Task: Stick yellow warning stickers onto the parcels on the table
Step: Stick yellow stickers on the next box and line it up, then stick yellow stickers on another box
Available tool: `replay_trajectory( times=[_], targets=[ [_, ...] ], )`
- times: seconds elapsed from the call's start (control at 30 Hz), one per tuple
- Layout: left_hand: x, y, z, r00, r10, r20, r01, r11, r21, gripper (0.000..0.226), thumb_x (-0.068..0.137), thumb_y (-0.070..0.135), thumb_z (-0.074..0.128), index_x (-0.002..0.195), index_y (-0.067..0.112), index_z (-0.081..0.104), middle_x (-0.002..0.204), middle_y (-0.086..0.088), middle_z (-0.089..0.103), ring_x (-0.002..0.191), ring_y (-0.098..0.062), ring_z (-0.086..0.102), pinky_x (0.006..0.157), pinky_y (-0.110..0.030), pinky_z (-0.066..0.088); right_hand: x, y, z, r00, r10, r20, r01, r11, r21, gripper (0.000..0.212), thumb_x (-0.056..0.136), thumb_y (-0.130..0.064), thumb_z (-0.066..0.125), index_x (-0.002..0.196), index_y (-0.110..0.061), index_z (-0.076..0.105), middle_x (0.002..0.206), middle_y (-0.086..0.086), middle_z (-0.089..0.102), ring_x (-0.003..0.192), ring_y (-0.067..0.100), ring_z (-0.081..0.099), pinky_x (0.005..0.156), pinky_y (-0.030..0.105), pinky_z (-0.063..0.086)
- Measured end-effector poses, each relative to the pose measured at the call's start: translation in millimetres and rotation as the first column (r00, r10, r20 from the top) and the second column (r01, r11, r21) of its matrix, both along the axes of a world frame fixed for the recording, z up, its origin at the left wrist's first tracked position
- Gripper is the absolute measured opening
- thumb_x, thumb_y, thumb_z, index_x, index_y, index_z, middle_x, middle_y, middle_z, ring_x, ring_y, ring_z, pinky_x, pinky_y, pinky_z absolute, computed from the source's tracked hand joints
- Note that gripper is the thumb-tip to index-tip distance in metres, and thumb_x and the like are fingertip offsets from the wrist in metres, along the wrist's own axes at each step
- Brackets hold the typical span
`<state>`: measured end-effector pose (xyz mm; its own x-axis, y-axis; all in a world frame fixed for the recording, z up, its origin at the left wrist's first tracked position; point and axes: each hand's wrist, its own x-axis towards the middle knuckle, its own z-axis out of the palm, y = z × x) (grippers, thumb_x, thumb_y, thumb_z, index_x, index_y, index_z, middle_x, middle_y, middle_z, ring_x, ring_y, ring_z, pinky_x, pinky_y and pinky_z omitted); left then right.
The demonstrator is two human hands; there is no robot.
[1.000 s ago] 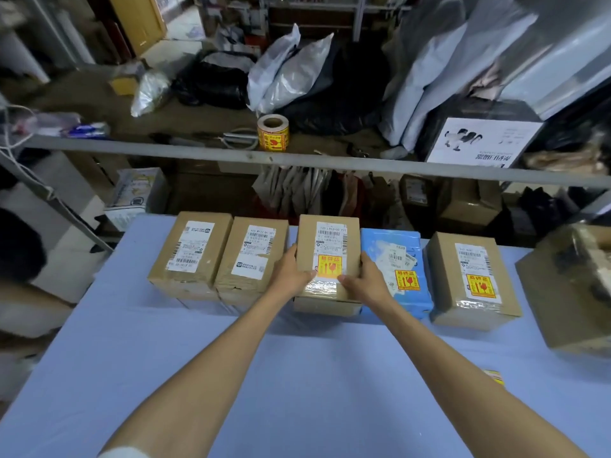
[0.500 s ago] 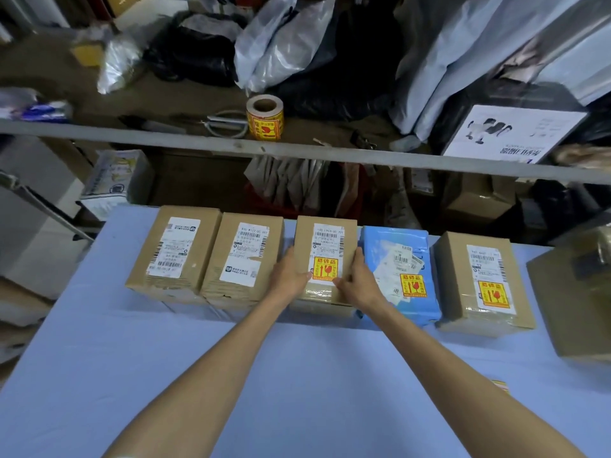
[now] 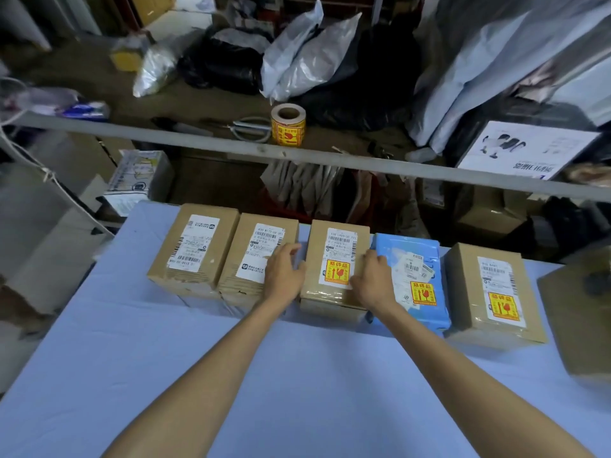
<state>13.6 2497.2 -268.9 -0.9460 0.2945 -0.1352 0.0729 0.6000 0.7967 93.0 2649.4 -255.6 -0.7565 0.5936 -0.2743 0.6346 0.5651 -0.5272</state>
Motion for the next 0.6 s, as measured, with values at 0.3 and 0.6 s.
replay_trajectory(
  times=[0.3, 0.6],
  targets=[
    [-36, -71, 4, 0.983, 0.183, 0.005, -0.161, 0.88, -0.447, 0.064, 0.084, 0.033, 0.066, 0.134, 0.006, 0.036, 0.136, -0.021, 0.034, 0.125, -0.038, 0.032, 0.102, -0.044, 0.032, -35, -56, 16, 0.948, 0.308, -0.082, -0.308, 0.951, 0.01, 0.029, 0.087, -0.006, 0.051, 0.115, -0.002, 0.056, 0.118, 0.017, 0.058, 0.105, 0.033, 0.056, 0.083, 0.034, 0.045],
    [-42, -67, -4, 0.98, 0.197, 0.036, -0.158, 0.871, -0.466, 0.078, 0.088, 0.045, 0.059, 0.14, -0.004, 0.028, 0.141, -0.023, 0.042, 0.129, -0.039, 0.042, 0.104, -0.047, 0.037, -69, -105, 11, 0.934, 0.352, 0.058, -0.34, 0.928, -0.155, 0.044, 0.092, -0.01, 0.051, 0.128, 0.01, 0.036, 0.13, 0.025, 0.05, 0.118, 0.038, 0.05, 0.089, 0.037, 0.043]
  ],
)
